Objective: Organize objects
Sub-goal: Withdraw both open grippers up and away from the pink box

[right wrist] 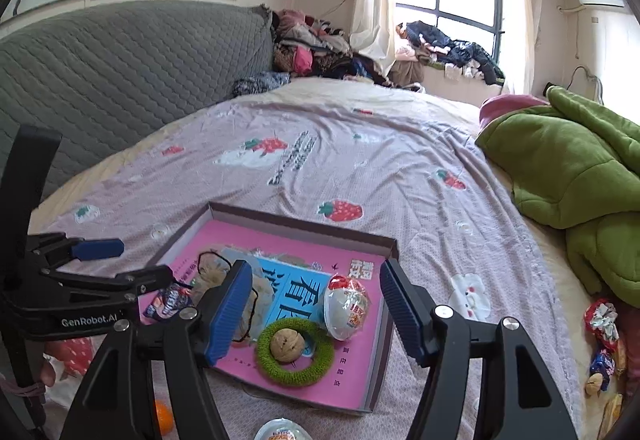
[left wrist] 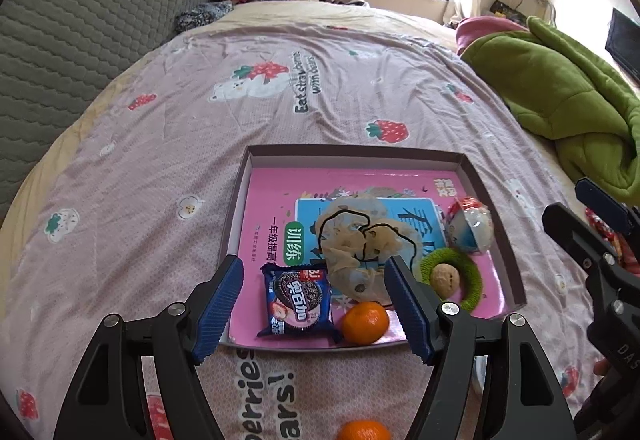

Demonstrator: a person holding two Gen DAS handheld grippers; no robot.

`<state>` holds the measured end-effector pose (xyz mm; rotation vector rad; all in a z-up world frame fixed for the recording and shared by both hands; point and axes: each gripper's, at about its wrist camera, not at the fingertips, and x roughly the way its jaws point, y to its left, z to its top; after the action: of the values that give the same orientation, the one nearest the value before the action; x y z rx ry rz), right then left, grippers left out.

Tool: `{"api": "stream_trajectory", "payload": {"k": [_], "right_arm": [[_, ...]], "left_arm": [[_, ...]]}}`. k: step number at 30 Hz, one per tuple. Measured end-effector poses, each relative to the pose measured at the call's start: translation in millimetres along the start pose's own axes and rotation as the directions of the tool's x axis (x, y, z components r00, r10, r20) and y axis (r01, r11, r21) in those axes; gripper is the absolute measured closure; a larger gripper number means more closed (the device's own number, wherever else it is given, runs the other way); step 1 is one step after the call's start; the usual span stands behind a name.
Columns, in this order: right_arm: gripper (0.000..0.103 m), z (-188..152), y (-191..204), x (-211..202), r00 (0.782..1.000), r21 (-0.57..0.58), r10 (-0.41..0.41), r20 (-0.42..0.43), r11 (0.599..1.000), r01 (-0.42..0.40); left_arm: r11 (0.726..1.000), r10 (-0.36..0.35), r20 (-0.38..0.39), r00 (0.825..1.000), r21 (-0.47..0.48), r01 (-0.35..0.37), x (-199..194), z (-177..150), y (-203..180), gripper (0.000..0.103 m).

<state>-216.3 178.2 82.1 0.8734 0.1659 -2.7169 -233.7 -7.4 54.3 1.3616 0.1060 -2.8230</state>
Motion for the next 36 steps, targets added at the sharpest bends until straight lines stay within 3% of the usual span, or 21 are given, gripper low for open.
{"api": "stream_trajectory", "payload": {"k": [19,36], "right_arm": [[0.032,-1.3,15.6,-80.7,0.992,0.005,0.045,0.117,0.999,-0.046],[0.032,-27.4,17.0,-99.3,0.991,0.016,0.092,0.095,0.995,-0.094]], "left_arm": [[0.998,-0.059,0.068,0.996,0.020,0.058,-62.3,-25.6,-12.9,0.029],[0.997,-0.075,0.073,0.995,0.037,0.072,-88.2,-55.1,-15.2,0.029]]}}
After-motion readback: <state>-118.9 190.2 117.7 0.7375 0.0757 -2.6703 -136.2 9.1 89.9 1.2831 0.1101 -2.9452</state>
